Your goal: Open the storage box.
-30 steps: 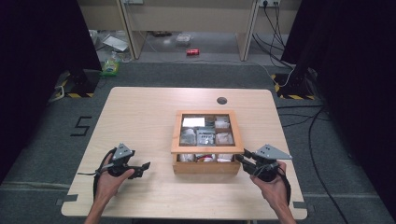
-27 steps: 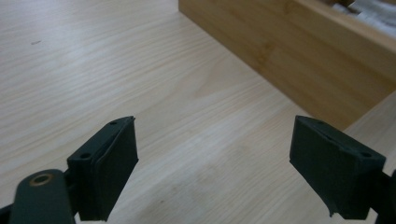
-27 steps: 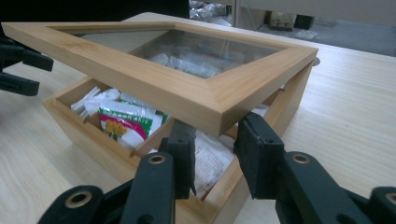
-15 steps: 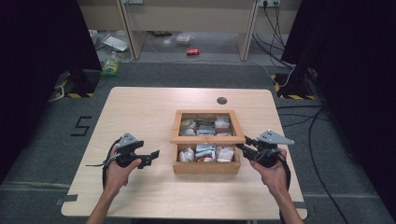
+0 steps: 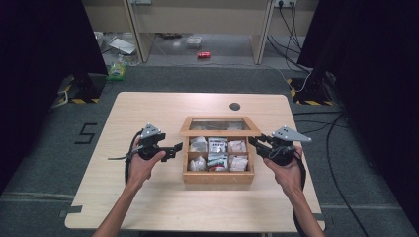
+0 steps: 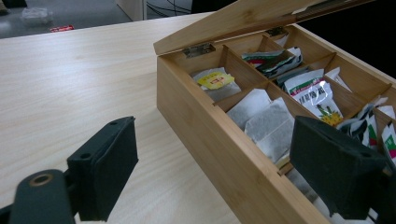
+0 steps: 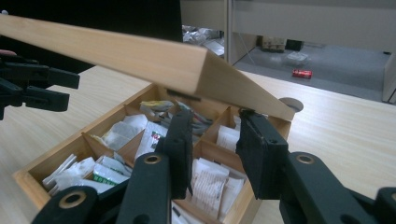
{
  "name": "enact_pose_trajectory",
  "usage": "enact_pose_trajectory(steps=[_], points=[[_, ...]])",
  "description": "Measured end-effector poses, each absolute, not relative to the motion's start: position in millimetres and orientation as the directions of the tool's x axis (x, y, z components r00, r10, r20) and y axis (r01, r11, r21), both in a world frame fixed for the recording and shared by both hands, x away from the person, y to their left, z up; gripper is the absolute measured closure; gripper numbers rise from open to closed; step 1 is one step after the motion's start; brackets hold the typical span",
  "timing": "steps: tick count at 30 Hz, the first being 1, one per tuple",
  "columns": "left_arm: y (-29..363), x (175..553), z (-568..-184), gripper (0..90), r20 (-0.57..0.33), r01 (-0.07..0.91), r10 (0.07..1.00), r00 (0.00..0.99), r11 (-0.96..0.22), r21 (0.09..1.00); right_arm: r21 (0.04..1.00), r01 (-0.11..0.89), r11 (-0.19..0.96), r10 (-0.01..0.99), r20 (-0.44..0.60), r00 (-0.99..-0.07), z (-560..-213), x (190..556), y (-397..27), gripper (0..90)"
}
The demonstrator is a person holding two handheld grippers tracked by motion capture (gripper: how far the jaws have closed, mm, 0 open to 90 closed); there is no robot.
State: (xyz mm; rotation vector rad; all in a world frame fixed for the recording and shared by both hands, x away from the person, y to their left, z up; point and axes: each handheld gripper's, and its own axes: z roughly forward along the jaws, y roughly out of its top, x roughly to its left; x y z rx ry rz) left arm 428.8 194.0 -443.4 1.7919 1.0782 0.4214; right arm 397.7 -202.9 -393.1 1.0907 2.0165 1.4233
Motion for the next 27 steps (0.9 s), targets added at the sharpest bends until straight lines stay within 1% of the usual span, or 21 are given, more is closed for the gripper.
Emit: enact_pose_trajectory(steps=[2,8,14,18,27], points=[[192,434,-441,15.0,-0.179,0.487,0.822,0.540,-0.133,0.863,0.923,0.345,0.169,0.804,0.073,-0.590,-391,403,-200,65.0],[188,444,-435,15.1,-0.173,0.479,0.832,0.527,-0.122,0.870,0.928,0.339,0.152,0.805,0.082,-0.587,-387,412,-199,64.9],[179,458,-430,15.3,-0.154,0.465,0.839,0.521,-0.128,0.876,0.930,0.333,0.158,0.807,0.073,-0.586,-381,418,-198,64.0],[176,471,-432,15.4,-0.188,0.484,0.844,0.502,-0.094,0.870,0.932,0.332,0.146,0.804,0.083,-0.589,-378,422,-198,63.4],[174,489,-427,15.7,-0.181,0.481,0.862,0.473,-0.081,0.873,0.932,0.336,0.136,0.804,0.094,-0.587,-377,427,-199,63.3]])
